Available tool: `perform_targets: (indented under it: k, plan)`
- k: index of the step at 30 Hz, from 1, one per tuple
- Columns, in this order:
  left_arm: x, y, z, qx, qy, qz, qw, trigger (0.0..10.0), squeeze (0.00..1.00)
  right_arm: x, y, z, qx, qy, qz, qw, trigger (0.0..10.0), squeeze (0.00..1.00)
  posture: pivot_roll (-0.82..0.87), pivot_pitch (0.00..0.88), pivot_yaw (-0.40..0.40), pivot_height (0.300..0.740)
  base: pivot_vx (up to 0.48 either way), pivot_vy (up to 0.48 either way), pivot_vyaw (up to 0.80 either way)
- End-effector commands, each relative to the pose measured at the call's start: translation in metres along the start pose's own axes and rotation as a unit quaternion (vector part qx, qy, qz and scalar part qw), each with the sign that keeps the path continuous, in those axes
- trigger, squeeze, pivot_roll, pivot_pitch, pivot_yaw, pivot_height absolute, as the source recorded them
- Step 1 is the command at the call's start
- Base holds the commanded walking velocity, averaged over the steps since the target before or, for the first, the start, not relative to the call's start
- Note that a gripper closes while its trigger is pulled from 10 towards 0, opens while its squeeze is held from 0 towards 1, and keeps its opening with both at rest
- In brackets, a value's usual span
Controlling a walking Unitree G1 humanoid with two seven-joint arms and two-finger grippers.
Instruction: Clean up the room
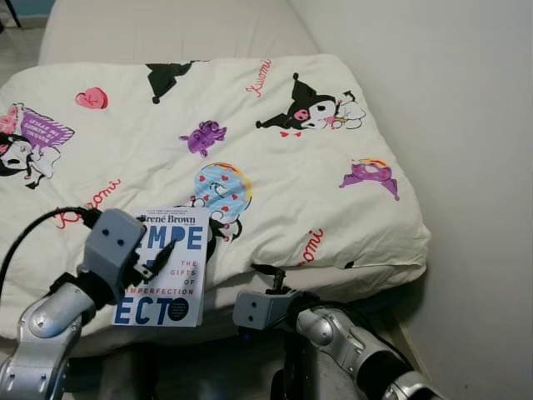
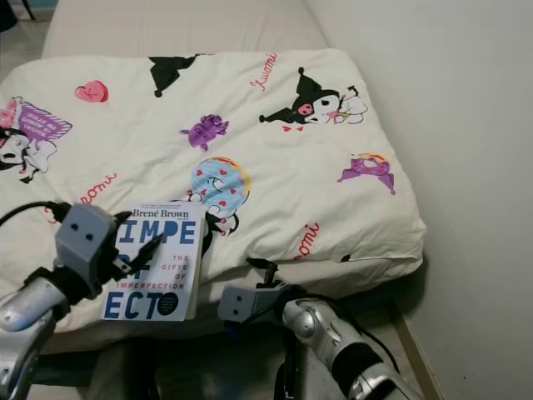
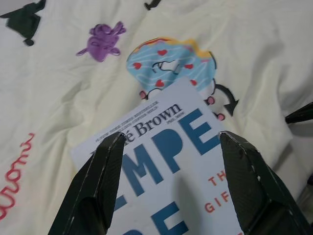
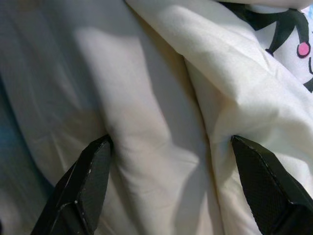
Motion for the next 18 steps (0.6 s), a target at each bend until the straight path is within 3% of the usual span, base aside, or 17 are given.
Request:
perform_targets:
  k: [1, 5, 9, 11, 12, 14, 18]
  plan:
    - [0.003, 0.003, -0.007, 0.003, -0.001, -0.003, 1.0, 10.0, 0.0, -0.001, -0.003, -0.004, 0.01, -0.023, 0.009, 1.0, 10.0, 0.0, -0.02, 0.441, -0.116, 0.548, 0.0, 0.0, 0.0]
    - [0.004, 0.005, -0.006, 0.003, -0.001, -0.006, 1.0, 10.0, 0.0, -0.002, -0.001, -0.011, 0.005, -0.038, 0.005, 0.999, 10.0, 0.0, -0.02, 0.442, -0.117, 0.548, 0.0, 0.0, 0.0]
    - [0.009, 0.006, -0.006, -0.001, -0.007, -0.007, 1.0, 10.0, 0.0, -0.003, 0.004, -0.016, -0.027, -0.034, -0.009, 0.999, 10.0, 0.0, -0.02, 0.444, -0.118, 0.548, 0.0, 0.0, 0.0]
    - [0.014, 0.007, -0.005, 0.0, -0.012, -0.005, 1.0, 10.0, 0.0, -0.002, 0.009, -0.005, -0.122, 0.046, -0.031, 0.991, 10.0, 0.0, -0.02, 0.444, -0.119, 0.548, 0.0, 0.0, 0.0]
    - [0.014, 0.007, -0.005, 0.0, -0.012, -0.005, 1.0, 10.0, 0.0, -0.002, 0.009, -0.005, -0.122, 0.046, -0.031, 0.991, 10.0, 0.0, -0.02, 0.444, -0.119, 0.548, 0.0, 0.0, 0.0]
    - [0.017, 0.007, -0.006, -0.001, -0.019, -0.004, 1.0, 10.0, 0.0, 0.003, 0.011, 0.005, -0.161, 0.128, -0.044, 0.978, 10.0, 0.0, -0.02, 0.443, -0.119, 0.548, 0.0, 0.0, 0.0]
    - [0.018, 0.008, -0.007, -0.002, -0.022, -0.002, 1.0, 10.0, 0.0, 0.005, 0.011, 0.008, -0.165, 0.164, -0.046, 0.971, 10.0, 0.0, -0.02, 0.442, -0.118, 0.548, 0.0, 0.0, 0.0]
Point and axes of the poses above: a point about 5 cm out from each wrist's last joint towards the gripper, its own x axis pointing back from the gripper into the wrist, its own y axis along the axis of the wrist's last joint, z = x × y, the point moved 2 cm from there along -x, pointing out of the wrist towards the gripper, and after that the axes turned 13 degrees about -x, right-handed, at the moved point
